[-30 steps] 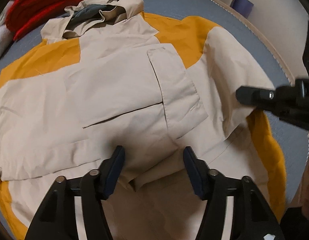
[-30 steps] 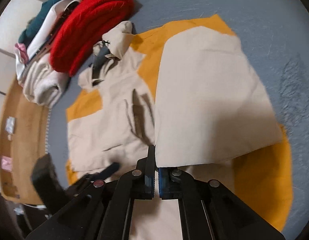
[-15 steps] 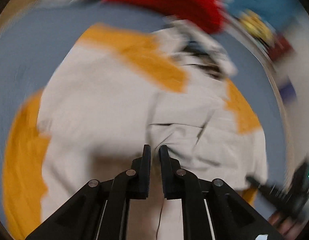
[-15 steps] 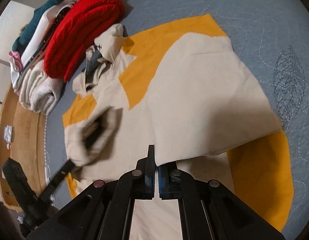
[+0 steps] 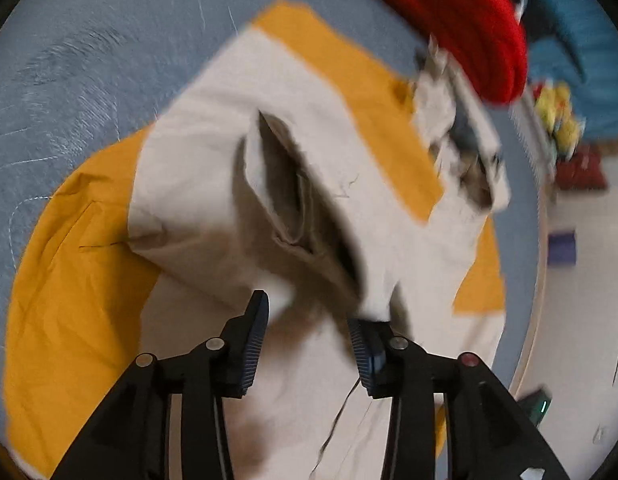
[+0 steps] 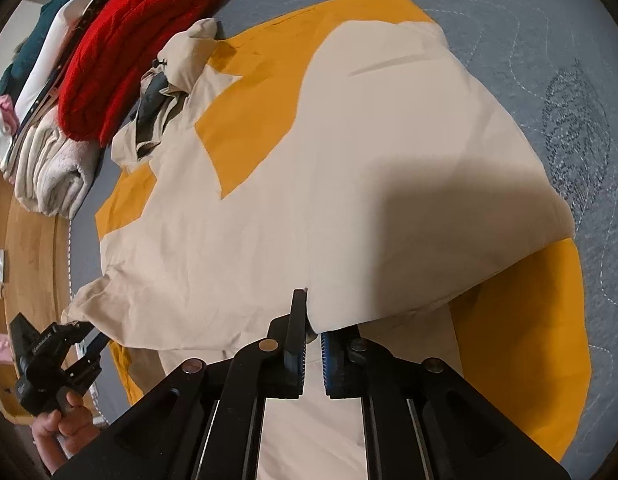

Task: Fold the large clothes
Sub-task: 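Fold the side panel over toward the center with the right gripper while the left gripper pins the jacket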

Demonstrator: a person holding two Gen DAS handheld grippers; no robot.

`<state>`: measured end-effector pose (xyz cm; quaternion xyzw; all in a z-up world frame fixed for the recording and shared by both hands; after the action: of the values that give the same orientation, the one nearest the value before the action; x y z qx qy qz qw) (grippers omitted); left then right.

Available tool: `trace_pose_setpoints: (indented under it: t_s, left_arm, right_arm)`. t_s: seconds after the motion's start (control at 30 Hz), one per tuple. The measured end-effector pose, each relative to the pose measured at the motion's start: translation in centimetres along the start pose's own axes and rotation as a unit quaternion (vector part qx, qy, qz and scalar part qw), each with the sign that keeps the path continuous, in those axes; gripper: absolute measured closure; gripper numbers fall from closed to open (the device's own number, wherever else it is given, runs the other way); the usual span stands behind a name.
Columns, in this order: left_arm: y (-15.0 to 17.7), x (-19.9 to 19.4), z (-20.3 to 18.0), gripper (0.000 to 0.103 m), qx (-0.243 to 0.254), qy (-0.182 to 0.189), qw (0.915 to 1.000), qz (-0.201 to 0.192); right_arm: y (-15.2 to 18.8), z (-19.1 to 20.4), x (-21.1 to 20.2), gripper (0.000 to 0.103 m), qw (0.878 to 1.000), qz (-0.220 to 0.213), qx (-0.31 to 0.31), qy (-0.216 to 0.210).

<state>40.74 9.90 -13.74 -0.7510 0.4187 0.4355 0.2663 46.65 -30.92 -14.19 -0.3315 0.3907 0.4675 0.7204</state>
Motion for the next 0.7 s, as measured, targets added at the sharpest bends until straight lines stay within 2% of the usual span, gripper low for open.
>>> trace_pose_setpoints:
  t_s: [0.07,0.1,0.17,0.2,0.23,0.3,0.37,0.4,0.47,0.5,0.53,0.7]
  left_arm:
    - [-0.3,0.5,-0.8,0.066,0.028,0.022,0.998,0.052]
    - [-0.1,0.3,-1.2,0.065,0.045,0.038,0.9963,0.063]
    - [0.0,-0.5,-1.8,0.06,0.078,0.053,0.9934,0.064]
    - [-0.1,-0.6,-2.1,0.054,0.088,0.063,0.9921,0.064]
    - [-0.1,-0.8,-2.2,0.05,0.089,0.075,0.9911,0.063]
    - [-0.5,-0.8,-2.0,0.05,0.078,0.098,0.9901,0.063]
    - [-0.7,-0.7,-1.3,0.05,0.063,0.105,0.9909,0.056]
    - [-0.7,-1.1,-0.7,0.052,0.057,0.097,0.9923,0.05]
    - [-0.9,-0.8,0.4,0.067,0.05,0.077,0.995,0.042]
    - [-1.0,-0.5,0.7,0.085,0.05,0.059,0.9964,0.034]
    - [-1.0,-0.4,0.8,0.094,0.054,0.042,0.9973,0.027]
    - [-1.4,-1.4,1.0,0.098,0.064,0.039,0.9971,-0.007]
  right_arm:
    - [0.0,0.1,0.0,0.095,1.0,0.001,0.0,0.001]
    - [0.0,0.2,0.0,0.095,1.0,0.002,-0.002,0.002]
    - [0.0,0.3,0.0,0.095,1.0,0.002,-0.004,0.003]
    - [0.0,0.4,0.0,0.095,1.0,0.002,-0.005,0.003]
    - [0.0,0.4,0.0,0.095,1.0,0.002,-0.006,0.004]
    - [0.0,0.4,0.1,0.095,1.0,0.003,-0.005,0.004]
    - [0.0,0.4,0.1,0.095,1.0,0.002,-0.007,0.006]
    - [0.0,0.4,0.1,0.095,1.0,0.001,-0.008,0.007]
    - [0.0,0.5,0.1,0.095,1.0,0.001,-0.01,0.008]
    - [0.0,0.6,0.2,0.095,1.0,0.0,-0.01,0.007]
    - [0.0,0.6,0.2,0.095,1.0,0.0,-0.012,0.008]
    - [0.1,0.4,0.4,0.094,1.0,0.0,-0.011,0.01]
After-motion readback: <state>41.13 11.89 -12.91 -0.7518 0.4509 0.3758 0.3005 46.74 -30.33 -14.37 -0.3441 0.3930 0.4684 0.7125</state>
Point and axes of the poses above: each gripper's, at about its wrist camera, not at the fingertips, and x roughly the way its jaws point, z to its left, y to its underside, the point moved 1 cm from there along x, roughly the way its jaws point, and after that the axes turned 2 degrees about x, right-handed, at the moved point
